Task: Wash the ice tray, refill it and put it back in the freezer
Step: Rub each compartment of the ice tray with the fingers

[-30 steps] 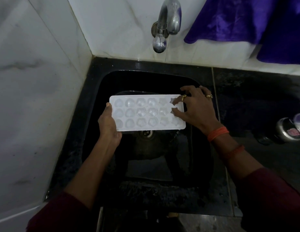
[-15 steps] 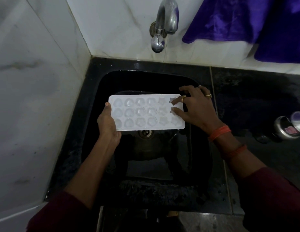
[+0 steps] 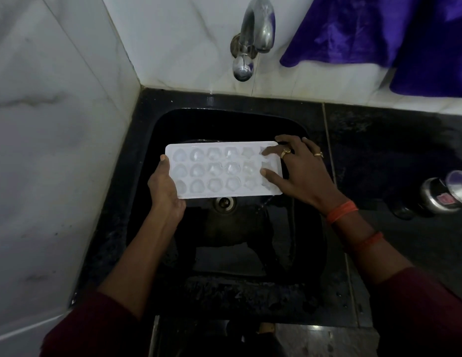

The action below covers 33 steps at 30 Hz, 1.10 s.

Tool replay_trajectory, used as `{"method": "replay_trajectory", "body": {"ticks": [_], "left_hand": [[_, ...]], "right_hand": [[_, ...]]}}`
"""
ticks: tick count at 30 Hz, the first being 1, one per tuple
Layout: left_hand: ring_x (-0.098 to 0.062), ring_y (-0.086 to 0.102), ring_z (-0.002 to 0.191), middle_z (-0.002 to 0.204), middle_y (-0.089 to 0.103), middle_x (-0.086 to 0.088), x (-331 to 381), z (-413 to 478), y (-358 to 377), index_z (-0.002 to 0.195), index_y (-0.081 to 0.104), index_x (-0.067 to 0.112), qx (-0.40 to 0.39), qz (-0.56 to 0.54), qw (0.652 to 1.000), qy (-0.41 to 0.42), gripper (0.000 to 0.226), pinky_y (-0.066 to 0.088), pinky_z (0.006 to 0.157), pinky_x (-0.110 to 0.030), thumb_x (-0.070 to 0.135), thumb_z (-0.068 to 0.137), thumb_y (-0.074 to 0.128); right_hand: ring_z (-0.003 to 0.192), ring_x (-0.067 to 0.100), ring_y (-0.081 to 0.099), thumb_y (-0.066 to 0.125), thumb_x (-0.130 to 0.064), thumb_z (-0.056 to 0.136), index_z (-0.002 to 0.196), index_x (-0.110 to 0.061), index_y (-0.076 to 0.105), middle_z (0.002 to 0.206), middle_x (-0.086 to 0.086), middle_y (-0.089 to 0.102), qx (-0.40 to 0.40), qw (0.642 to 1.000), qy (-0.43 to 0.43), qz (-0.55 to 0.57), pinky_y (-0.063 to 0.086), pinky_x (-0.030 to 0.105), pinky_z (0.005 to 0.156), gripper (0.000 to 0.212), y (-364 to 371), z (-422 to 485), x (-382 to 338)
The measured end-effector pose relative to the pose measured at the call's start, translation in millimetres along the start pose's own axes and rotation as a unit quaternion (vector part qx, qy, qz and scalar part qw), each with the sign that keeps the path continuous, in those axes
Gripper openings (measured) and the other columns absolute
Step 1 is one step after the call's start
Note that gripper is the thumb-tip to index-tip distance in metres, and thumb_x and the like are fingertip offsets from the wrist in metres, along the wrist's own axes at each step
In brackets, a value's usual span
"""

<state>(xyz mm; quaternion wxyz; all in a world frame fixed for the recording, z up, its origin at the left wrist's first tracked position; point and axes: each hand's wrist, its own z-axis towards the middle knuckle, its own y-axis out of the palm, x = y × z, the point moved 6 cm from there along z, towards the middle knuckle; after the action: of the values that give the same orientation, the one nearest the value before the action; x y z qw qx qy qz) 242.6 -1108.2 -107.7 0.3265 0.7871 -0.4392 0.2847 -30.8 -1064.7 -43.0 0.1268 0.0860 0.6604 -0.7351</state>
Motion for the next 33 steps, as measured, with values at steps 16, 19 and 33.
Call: {"method": "replay_trajectory", "body": {"ticks": [16,19,33], "left_hand": [[-0.029,0.078,0.091,0.105,0.079,-0.009,1,2,1,0.121,0.071,0.011,0.001,0.006,1.000,-0.002,0.042,0.063,0.063,-0.041,0.045,0.104,0.054],[-0.029,0.078,0.091,0.105,0.079,-0.009,3,1,2,0.122,0.071,0.011,-0.002,0.006,1.000,0.002,0.042,0.063,0.062,-0.040,0.045,0.104,0.054],[-0.028,0.078,0.088,0.106,0.079,-0.010,1,2,5,0.122,0.070,0.010,-0.005,0.006,1.000,-0.002,0.041,0.062,0.059,-0.039,0.044,0.105,0.052]], "right_hand": [[0.145,0.033,0.032,0.085,-0.063,0.060,0.128,-0.024,0.065,0.164,0.010,0.022,-0.082,0.995,0.009,0.051,0.028,0.045,0.116,0.081,10,-13,-7],[0.145,0.034,0.033,0.083,-0.065,0.060,0.124,-0.025,0.064,0.164,0.009,0.022,-0.076,0.994,0.011,0.073,0.031,0.049,0.115,0.078,9,-13,-6],[0.147,0.034,0.029,0.087,-0.060,0.060,0.126,-0.024,0.064,0.163,0.012,0.023,-0.101,0.992,0.015,0.070,0.029,0.052,0.116,0.079,11,-9,-3]]}}
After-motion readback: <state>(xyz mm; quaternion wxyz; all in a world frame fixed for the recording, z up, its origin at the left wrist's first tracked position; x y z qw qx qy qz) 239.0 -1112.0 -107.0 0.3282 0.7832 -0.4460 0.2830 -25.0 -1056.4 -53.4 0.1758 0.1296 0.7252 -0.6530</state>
